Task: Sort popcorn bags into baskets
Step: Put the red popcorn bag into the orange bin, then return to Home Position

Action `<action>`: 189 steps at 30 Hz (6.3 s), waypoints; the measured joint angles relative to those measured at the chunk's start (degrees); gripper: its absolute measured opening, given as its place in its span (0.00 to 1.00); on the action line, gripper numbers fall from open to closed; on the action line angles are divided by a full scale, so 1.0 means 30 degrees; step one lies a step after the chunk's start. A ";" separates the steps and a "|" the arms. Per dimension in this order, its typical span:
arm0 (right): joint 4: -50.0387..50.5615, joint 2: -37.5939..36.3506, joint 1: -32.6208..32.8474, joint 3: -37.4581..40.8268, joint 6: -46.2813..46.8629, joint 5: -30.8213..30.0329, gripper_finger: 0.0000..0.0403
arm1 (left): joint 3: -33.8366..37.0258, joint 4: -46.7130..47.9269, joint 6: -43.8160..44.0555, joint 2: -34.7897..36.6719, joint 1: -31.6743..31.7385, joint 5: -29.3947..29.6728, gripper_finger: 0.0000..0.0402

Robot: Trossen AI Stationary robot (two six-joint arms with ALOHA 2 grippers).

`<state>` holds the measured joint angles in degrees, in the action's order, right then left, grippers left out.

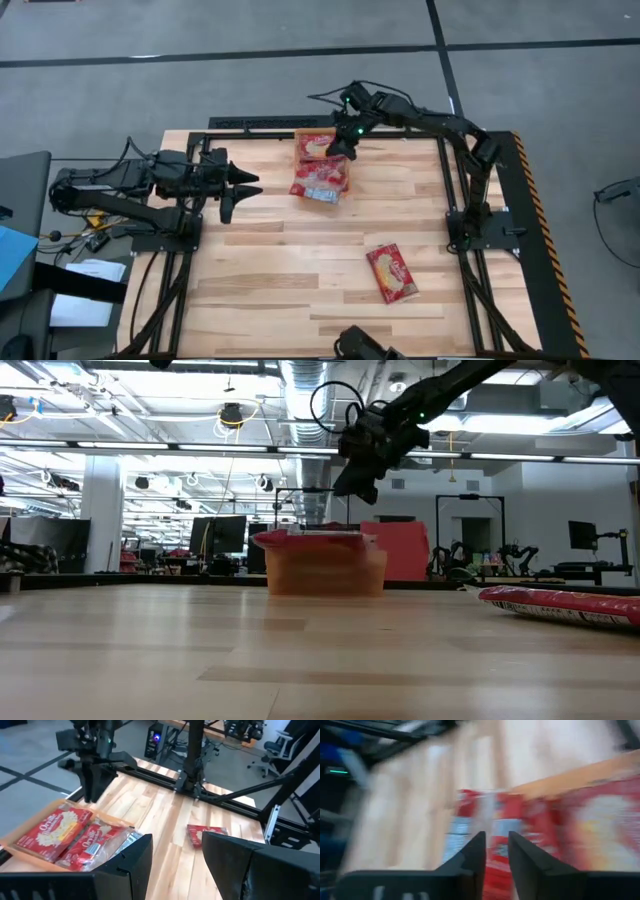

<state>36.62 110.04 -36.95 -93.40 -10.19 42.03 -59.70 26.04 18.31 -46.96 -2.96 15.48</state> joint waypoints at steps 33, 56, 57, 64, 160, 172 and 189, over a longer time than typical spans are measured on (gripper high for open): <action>0.5595 0.2826 0.7582 -0.1595 -0.0949 -0.7043 0.04 | 0.0004 0.3240 0.0138 0.0000 0.0734 0.0108 0.40; 1.1844 0.0538 0.6016 -0.2094 0.1231 -0.7526 0.09 | 0.0000 0.3394 0.0215 0.0017 0.0734 0.2341 0.40; 1.2775 0.0159 0.6440 -0.1854 0.1743 -0.7409 0.09 | 0.0002 0.3527 0.0311 0.0039 0.0734 0.2322 0.40; 1.2509 -0.4910 1.0425 0.4168 0.9695 -0.7264 0.14 | 0.0000 0.4008 0.0552 0.0031 0.0734 0.2068 0.40; 1.0145 0.4135 0.2272 -1.3322 -0.9556 -1.2310 0.57 | -0.1684 0.5753 0.0947 -0.1312 0.0729 0.3983 0.51; 1.4645 -0.5310 0.2790 -1.3289 -0.3148 -1.0587 0.52 | -0.7897 0.6385 -0.6009 0.1448 0.0734 0.3665 0.51; -0.3698 -2.3487 0.1951 1.0366 0.5045 -0.2211 0.53 | 0.5425 0.0403 -0.0655 1.5665 0.0727 0.1338 0.51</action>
<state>25.53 39.58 -31.10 -62.30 4.95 35.39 -43.43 27.25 16.34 0.04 -0.78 19.49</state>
